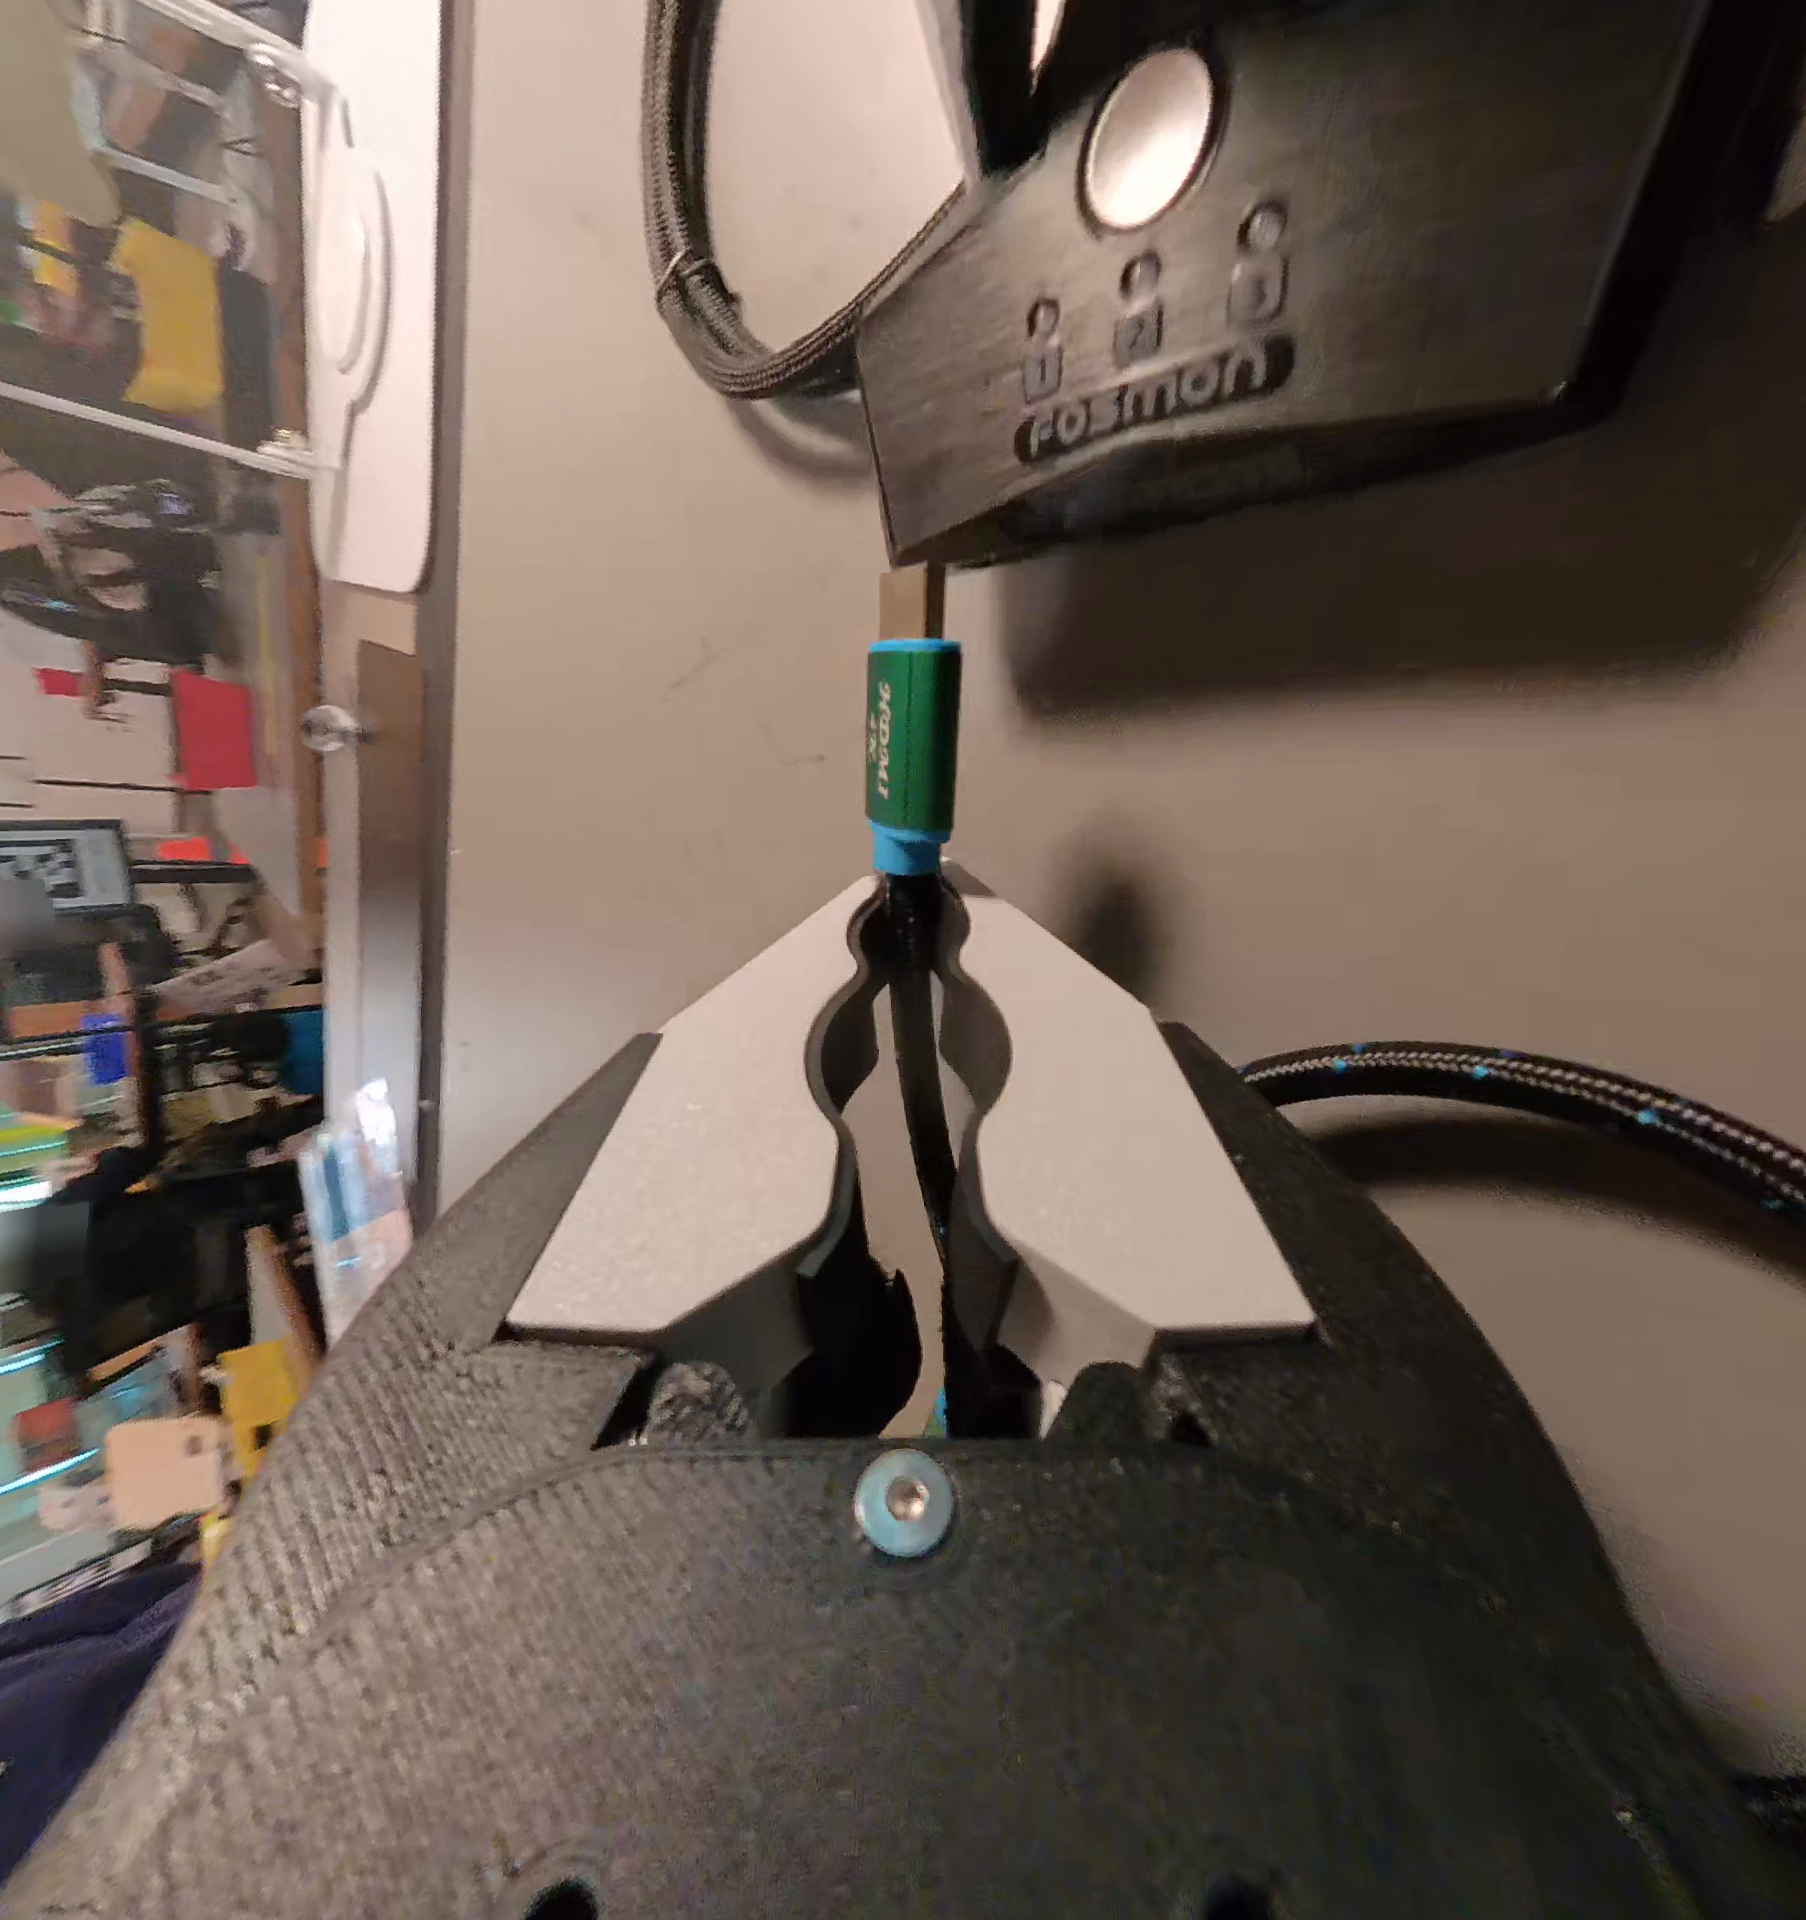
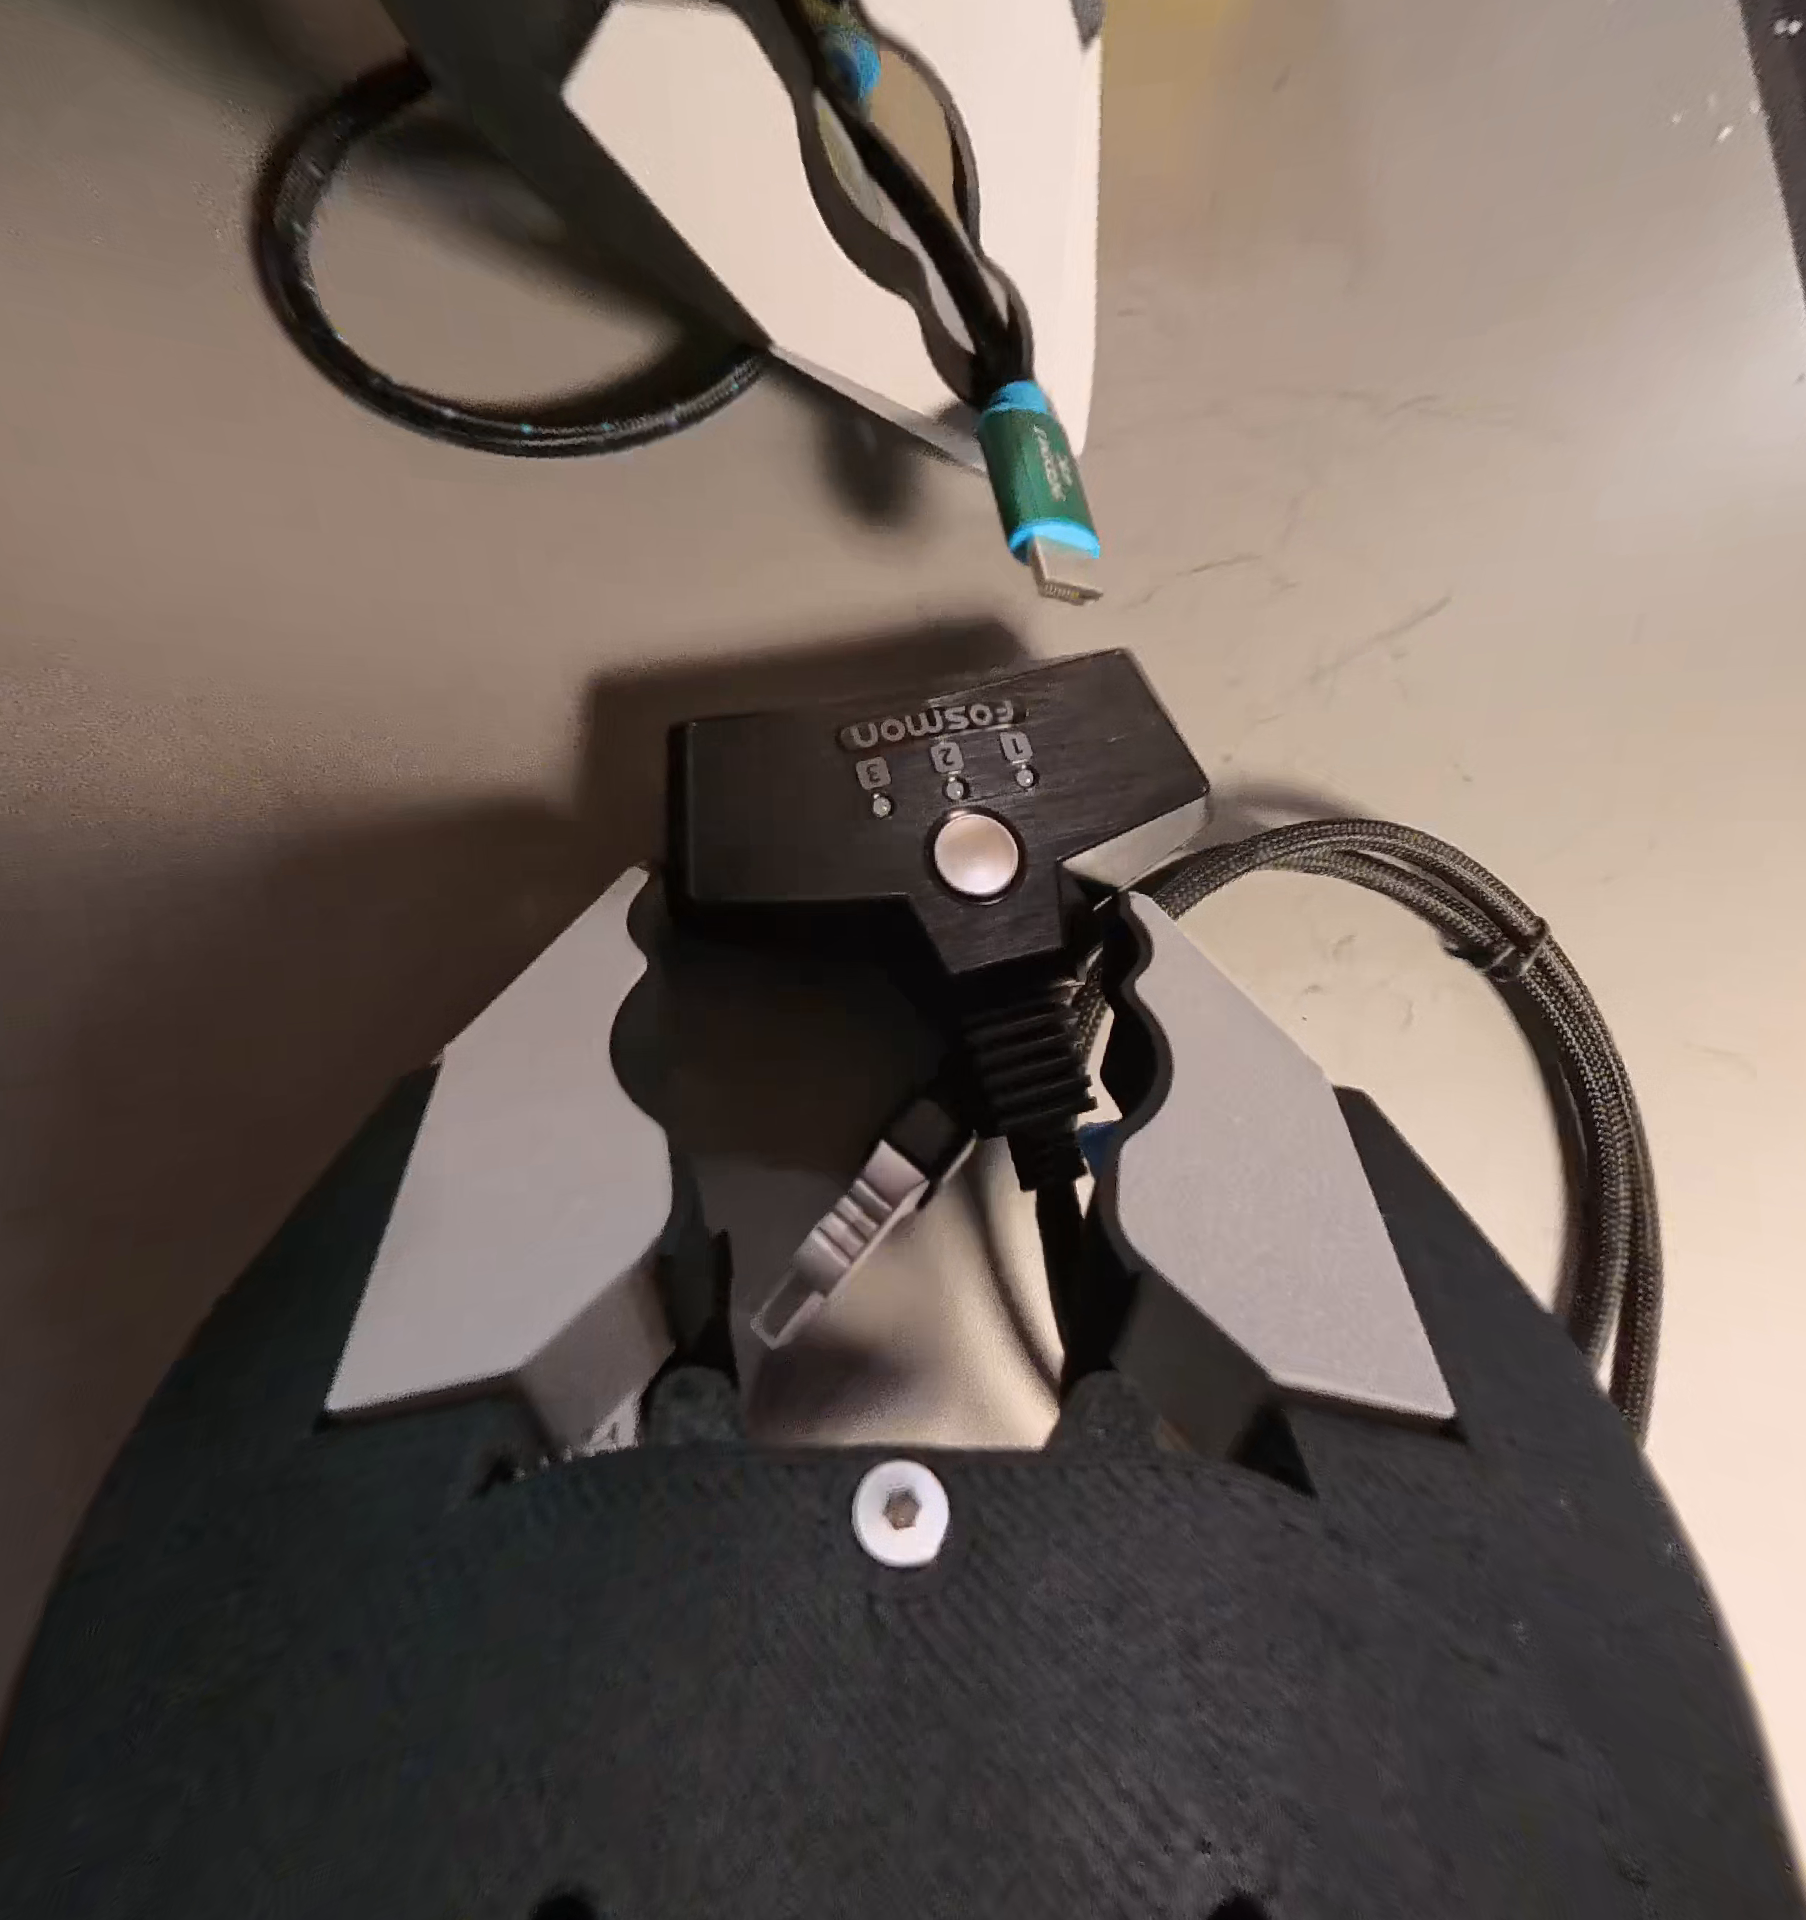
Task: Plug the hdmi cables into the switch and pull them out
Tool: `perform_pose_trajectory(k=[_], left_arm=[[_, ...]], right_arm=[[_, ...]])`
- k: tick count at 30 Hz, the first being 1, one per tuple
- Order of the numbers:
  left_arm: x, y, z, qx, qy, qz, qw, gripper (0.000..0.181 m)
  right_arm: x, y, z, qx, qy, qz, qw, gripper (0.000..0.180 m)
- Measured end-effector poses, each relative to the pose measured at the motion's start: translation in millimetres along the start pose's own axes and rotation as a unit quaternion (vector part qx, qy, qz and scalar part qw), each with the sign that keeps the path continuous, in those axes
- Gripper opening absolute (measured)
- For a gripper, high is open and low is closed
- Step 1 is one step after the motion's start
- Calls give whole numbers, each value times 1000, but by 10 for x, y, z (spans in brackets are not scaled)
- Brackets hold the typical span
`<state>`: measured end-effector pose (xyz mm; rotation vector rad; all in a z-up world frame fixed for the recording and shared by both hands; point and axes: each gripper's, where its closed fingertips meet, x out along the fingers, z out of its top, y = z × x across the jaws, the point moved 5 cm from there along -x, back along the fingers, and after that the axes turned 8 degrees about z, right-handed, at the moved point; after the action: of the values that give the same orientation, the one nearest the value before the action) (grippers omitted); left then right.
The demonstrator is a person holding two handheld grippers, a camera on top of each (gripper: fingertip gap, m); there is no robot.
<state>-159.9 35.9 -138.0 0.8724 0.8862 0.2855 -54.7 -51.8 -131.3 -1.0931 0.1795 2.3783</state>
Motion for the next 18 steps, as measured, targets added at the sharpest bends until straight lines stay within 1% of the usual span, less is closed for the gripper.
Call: perform_pose_trajectory(k=[4, 7, 10, 14, 18], left_arm=[[16, 48, 88, 33, -6, 52, 998, 4], [30, 76, 145, 47, 0, 84, 995, 4], [77, 81, 160, 68, 24, 112, 991, 4], [151, 43, 145, 100, 58, 129, 985, 4], [155, 35, 199, 106, 58, 145, 982, 3]], right_arm=[[-134, -56, -52, 27, -52, -2, 998, 84], [-177, -57, -58, 40, -73, 2, 997, 83], [-176, -33, -20, 36, -77, 3, 996, 82], [-154, -27, -36, 40, -69, 3, 997, 82], [-155, -40, -71, 47, -60, -1, 997, 82]])
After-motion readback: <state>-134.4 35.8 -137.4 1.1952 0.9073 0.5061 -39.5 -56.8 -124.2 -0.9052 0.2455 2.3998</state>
